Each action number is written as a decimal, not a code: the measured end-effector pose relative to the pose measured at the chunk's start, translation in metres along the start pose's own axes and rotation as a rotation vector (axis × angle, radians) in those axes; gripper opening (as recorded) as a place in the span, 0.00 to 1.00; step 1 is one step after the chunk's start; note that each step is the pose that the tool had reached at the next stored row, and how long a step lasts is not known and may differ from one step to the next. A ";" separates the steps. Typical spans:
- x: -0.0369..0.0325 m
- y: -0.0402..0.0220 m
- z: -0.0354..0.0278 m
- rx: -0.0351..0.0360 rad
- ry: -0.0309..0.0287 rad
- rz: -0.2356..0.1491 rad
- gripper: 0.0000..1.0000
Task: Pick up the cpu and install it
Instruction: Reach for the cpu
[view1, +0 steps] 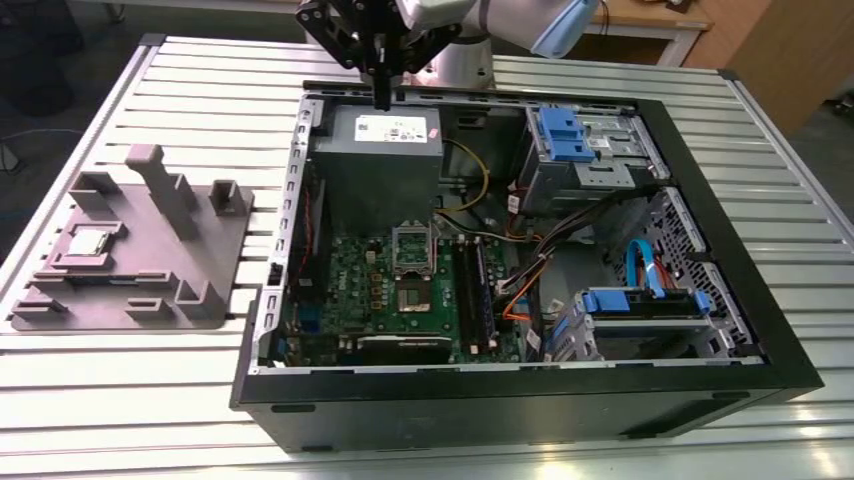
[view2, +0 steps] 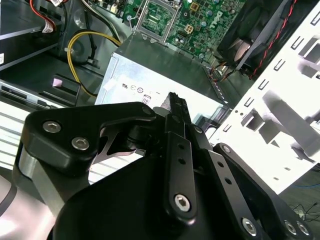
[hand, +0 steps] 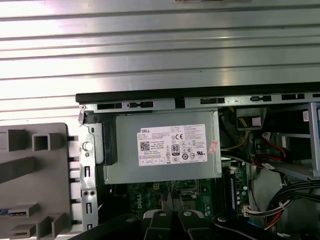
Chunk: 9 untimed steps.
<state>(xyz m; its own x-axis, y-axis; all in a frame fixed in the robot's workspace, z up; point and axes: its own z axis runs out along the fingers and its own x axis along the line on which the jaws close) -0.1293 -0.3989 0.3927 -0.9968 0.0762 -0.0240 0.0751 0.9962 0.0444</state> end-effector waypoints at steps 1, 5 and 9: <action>0.0002 0.0000 0.0000 0.0001 0.0000 0.000 0.10; 0.0129 -0.0010 -0.0003 0.0001 0.0000 0.000 0.10; 0.0136 -0.0010 -0.0003 0.0000 0.0000 0.000 0.10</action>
<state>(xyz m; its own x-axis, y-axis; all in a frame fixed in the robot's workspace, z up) -0.1429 -0.3989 0.3926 -0.9968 0.0764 -0.0240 0.0752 0.9962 0.0444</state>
